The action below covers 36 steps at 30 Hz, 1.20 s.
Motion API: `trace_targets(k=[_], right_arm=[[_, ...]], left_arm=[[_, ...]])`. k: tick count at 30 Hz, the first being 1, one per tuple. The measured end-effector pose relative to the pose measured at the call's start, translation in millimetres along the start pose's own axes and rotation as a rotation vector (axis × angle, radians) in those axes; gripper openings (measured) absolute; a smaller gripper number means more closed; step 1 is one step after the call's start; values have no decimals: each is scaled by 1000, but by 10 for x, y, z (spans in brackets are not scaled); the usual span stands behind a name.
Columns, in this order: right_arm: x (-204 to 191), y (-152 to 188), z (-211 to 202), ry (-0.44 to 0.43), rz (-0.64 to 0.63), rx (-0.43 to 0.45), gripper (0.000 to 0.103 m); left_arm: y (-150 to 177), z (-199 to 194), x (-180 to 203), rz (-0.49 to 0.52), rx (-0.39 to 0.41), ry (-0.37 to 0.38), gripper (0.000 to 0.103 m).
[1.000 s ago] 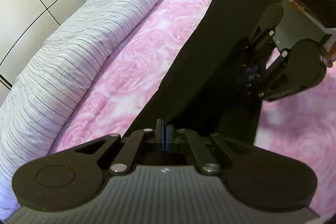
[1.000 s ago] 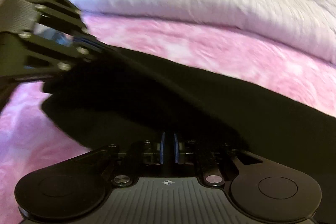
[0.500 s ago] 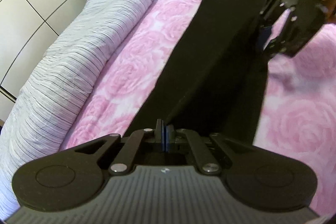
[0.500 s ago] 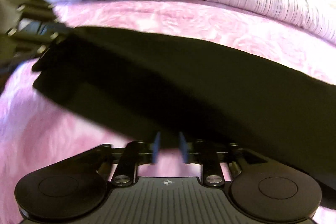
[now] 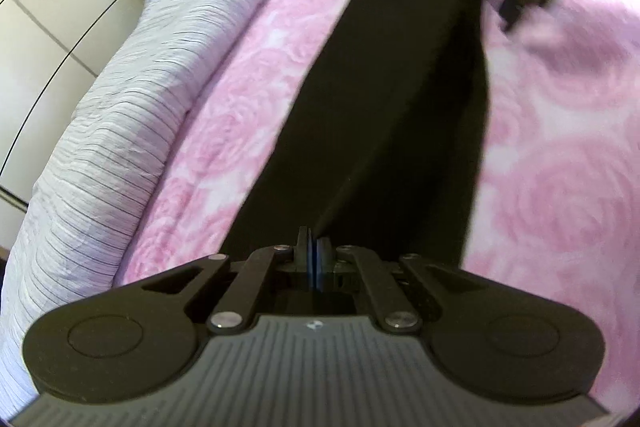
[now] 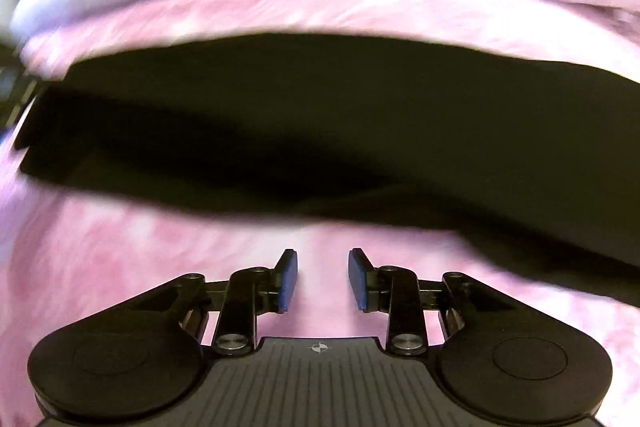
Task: Fold clothes
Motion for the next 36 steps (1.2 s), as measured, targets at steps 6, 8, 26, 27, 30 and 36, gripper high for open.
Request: trace_targets(k=[6, 8, 26, 27, 30, 36], right_arm=[[188, 62, 271, 177, -435, -31, 55], [151, 63, 318, 157, -531, -26, 52], [576, 166, 245, 207, -784, -31, 24], [570, 164, 264, 205, -801, -33, 26], [530, 111, 289, 220, -831, -28, 29], [419, 168, 74, 174, -909, 34, 35]], left_arm=[[9, 67, -8, -30, -21, -14, 1], [-9, 89, -43, -32, -22, -19, 1], [-267, 87, -338, -117, -11, -33, 1], [-287, 89, -363, -121, -10, -33, 1], [-331, 94, -414, -119, -15, -31, 1], [-403, 113, -530, -184, -12, -20, 1]])
Point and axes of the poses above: each gripper's, at about its wrist camera, not at the fingertips, and z roughly the way its jaws point, x to its right, y to its underside, the point moved 9 cm from there along z, roughly the way its jaws point, and after that the axes turned 10 degrees about -z, right-handed, at the moved point
